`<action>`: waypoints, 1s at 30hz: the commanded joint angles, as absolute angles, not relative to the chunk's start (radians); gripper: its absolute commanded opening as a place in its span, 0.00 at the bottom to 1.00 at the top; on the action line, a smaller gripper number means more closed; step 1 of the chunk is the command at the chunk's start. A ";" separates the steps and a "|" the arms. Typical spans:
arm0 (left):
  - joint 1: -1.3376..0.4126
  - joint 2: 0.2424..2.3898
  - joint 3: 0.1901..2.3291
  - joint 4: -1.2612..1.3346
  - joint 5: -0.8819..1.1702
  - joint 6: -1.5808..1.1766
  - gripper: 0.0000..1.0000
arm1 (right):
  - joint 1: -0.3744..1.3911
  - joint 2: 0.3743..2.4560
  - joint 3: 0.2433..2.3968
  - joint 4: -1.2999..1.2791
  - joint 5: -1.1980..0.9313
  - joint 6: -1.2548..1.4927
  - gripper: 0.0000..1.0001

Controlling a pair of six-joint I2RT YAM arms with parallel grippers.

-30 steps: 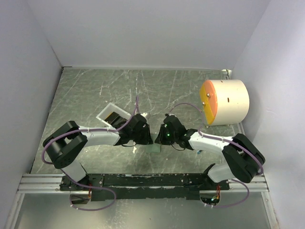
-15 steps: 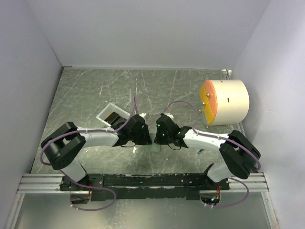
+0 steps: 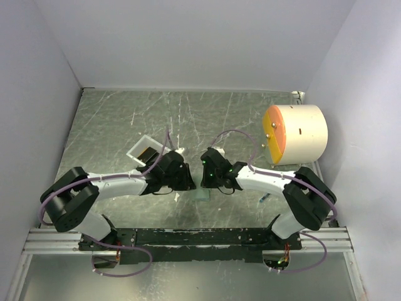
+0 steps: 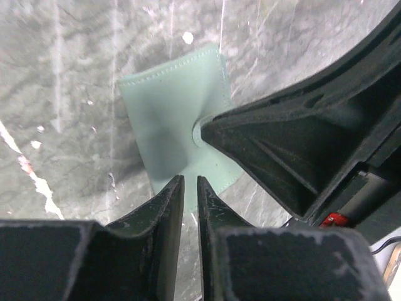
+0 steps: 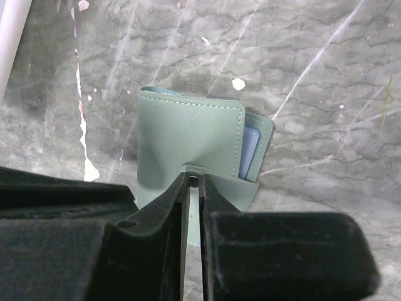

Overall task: Put the credit cards into the card holder
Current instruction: Close the card holder at the center of the board.

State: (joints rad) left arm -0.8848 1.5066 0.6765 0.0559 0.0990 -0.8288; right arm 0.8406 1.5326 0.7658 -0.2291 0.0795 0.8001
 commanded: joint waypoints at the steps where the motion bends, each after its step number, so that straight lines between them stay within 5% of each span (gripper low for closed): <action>1: -0.842 1.458 0.687 0.035 0.091 -0.820 0.26 | 0.847 1.558 0.690 -0.414 0.154 0.777 0.10; 11: -0.786 1.365 0.672 0.001 0.090 -0.799 0.28 | 0.847 1.404 0.784 -0.429 0.107 0.758 0.13; 17: -0.782 1.278 0.708 -0.065 0.067 -0.766 0.39 | 0.847 1.310 0.812 -0.448 0.181 0.760 0.28; 22: -0.782 1.174 0.807 -0.192 0.010 -0.714 0.55 | 0.848 1.181 0.811 -0.423 0.232 0.759 0.44; 24: -0.782 1.139 0.860 -0.246 -0.006 -0.684 0.94 | 0.848 1.131 0.828 -0.429 0.258 0.749 0.55; 25: -0.782 1.124 0.891 -0.277 -0.018 -0.671 0.99 | 0.848 1.110 0.837 -0.434 0.271 0.742 0.64; 30: -0.782 1.059 1.046 -0.436 -0.087 -0.583 1.00 | 0.848 1.016 0.915 -0.493 0.360 0.713 0.98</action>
